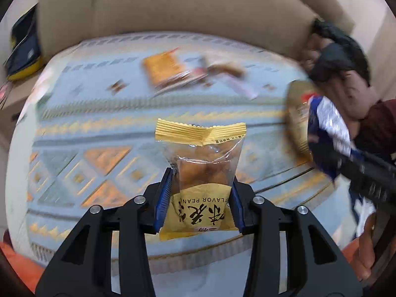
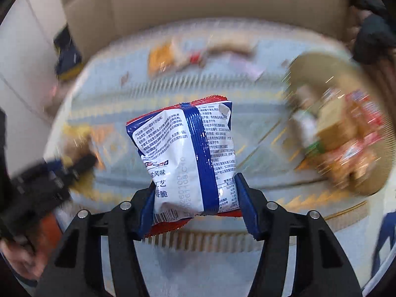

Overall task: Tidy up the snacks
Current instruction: 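Carry both bags to the gold plate and open both tools over it, then move both tools back over the remaining snacks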

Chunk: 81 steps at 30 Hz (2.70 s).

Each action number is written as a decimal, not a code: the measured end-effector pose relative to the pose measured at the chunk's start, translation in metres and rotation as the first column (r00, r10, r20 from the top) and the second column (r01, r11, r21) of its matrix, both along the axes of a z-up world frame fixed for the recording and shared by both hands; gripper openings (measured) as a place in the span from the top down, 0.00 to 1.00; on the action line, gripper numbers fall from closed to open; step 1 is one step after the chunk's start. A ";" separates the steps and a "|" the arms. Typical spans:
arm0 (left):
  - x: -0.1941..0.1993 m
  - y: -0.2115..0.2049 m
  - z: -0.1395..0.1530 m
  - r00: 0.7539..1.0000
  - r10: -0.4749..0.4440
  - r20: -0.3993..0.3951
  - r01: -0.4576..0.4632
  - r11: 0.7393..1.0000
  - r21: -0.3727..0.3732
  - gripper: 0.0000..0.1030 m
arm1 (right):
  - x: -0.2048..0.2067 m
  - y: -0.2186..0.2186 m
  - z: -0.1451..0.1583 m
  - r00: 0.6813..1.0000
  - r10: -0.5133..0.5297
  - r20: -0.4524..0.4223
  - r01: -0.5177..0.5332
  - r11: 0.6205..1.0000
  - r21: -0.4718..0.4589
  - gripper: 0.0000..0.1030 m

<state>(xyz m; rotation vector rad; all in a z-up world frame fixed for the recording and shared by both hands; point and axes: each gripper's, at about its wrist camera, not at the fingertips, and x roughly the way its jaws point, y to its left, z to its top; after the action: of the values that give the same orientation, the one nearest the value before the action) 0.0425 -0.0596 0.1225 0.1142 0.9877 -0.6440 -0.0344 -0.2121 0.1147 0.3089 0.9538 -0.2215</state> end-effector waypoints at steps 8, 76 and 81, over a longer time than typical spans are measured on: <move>0.007 -0.136 0.029 0.976 -0.201 -0.078 0.187 0.970 -0.158 0.59 | -0.005 -0.128 0.058 0.968 -0.245 0.061 0.249 0.966 -0.074 0.44; 0.012 0.106 -0.069 0.934 0.286 -0.216 -0.270 0.958 0.098 0.15 | -0.006 0.076 -0.095 0.948 0.081 -0.308 -0.095 0.995 -0.032 0.06; 0.020 0.098 -0.051 0.945 0.273 -0.180 -0.261 0.962 0.084 0.15 | -0.006 0.063 -0.082 0.962 0.066 -0.265 -0.058 0.998 0.037 0.06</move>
<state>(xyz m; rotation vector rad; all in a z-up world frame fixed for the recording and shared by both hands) 0.0620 0.0385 0.0711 -0.0310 1.1834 -0.3807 -0.0404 -0.1488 0.0326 0.2796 1.2320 -0.1949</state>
